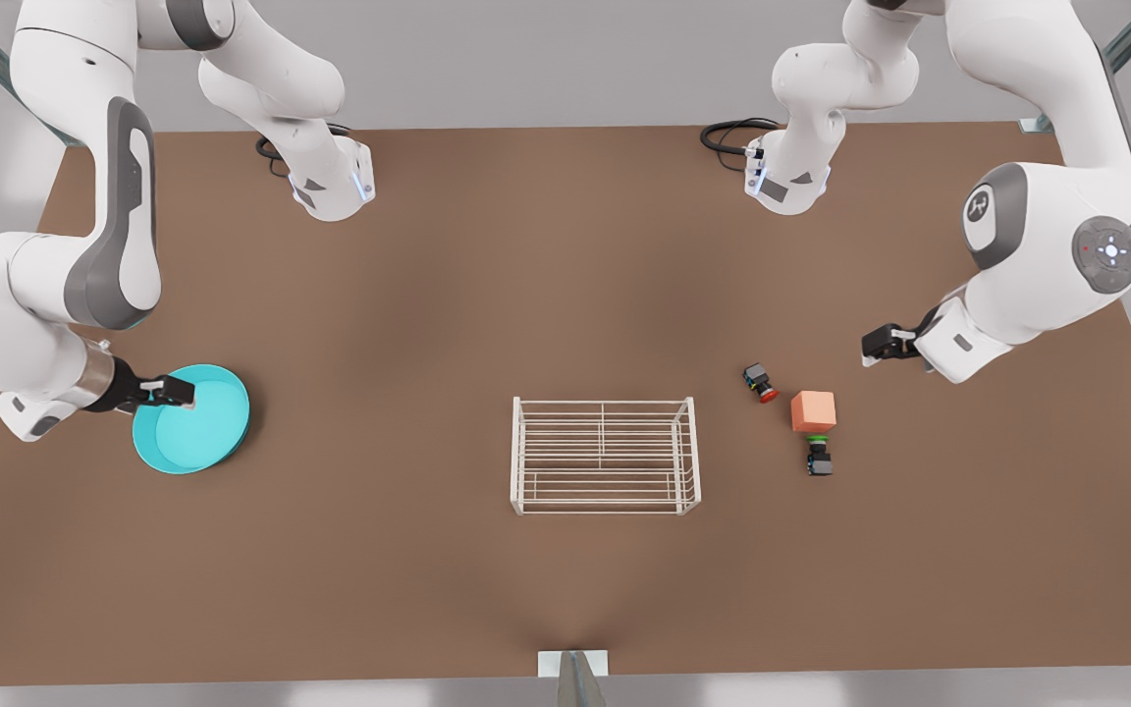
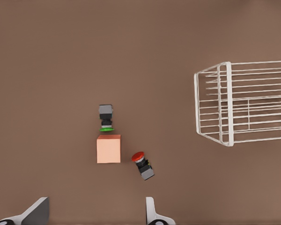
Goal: Place the plate on the shelf with right arm and place the red button switch in the plate with left arm
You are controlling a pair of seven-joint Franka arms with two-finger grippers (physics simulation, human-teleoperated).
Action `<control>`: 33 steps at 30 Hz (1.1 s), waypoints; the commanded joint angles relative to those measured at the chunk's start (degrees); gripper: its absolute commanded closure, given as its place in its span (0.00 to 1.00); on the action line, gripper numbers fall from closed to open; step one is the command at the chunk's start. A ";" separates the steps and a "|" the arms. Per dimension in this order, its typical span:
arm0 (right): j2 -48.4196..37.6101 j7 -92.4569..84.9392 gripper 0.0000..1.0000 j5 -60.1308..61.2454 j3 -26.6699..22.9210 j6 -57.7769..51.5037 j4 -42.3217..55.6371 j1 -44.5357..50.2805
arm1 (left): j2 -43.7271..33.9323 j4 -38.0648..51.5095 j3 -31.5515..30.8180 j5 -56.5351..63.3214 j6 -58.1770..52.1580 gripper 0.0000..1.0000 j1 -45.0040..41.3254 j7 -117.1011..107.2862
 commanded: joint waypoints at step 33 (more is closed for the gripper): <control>21.82 -30.56 0.01 1.90 4.57 22.13 -3.93 -25.57 | 2.06 0.19 -4.83 5.11 -2.02 0.00 -1.28 1.40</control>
